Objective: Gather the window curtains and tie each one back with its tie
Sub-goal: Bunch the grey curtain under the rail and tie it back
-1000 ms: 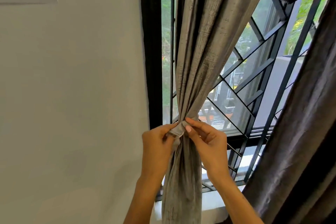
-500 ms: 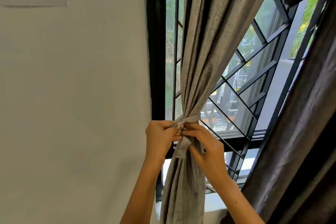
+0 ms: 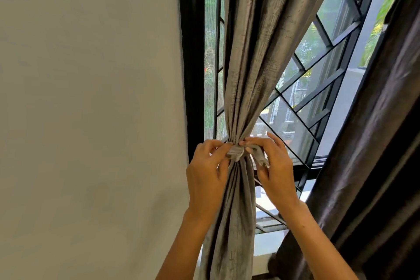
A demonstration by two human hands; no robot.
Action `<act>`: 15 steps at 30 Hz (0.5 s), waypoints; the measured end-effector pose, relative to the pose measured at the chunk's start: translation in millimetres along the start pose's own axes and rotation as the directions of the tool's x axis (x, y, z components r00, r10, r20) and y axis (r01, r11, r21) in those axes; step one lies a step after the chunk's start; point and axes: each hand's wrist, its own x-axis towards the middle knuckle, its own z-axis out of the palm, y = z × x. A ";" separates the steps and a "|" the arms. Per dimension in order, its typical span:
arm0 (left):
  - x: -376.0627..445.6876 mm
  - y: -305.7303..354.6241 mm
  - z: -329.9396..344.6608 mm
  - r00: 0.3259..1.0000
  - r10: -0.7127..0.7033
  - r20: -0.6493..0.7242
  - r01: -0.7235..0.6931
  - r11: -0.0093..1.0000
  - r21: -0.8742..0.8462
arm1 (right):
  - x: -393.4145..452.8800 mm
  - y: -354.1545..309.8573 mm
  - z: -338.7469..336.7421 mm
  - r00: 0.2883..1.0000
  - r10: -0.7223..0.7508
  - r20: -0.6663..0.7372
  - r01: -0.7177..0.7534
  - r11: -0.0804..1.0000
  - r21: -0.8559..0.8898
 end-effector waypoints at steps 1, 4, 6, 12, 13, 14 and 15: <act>-0.7 1.1 0.7 1.000 0.019 -0.024 -0.019 1.000 0.000 | 1.7 0.9 -1.0 1.000 0.012 -0.012 -0.012 1.000 -0.016; 0.7 4.4 4.2 0.993 0.098 -0.062 -0.101 0.994 -0.044 | 5.4 0.2 -1.5 0.985 0.144 -0.090 -0.141 0.989 0.034; 1.9 5.6 8.0 0.975 0.216 -0.060 -0.218 0.975 -0.037 | 6.1 -0.4 1.0 0.955 0.257 -0.152 -0.234 0.960 0.151; 9.0 3.3 18.8 0.926 0.377 0.036 -0.378 0.925 0.037 | -2.2 3.2 6.6 0.937 0.222 -0.270 -0.220 0.975 0.040; 9.7 3.0 20.1 0.919 0.392 0.050 -0.394 0.917 0.055 | -4.9 5.0 6.9 0.949 0.190 -0.253 -0.198 0.980 -0.007; 10.1 2.6 21.8 0.916 0.398 0.050 -0.400 0.914 0.070 | -7.1 6.9 7.1 0.963 0.153 -0.221 -0.166 0.985 -0.040; 10.2 2.5 23.1 0.920 0.391 0.040 -0.393 0.916 0.079 | -8.5 8.3 7.1 0.979 0.113 -0.171 -0.125 0.990 -0.062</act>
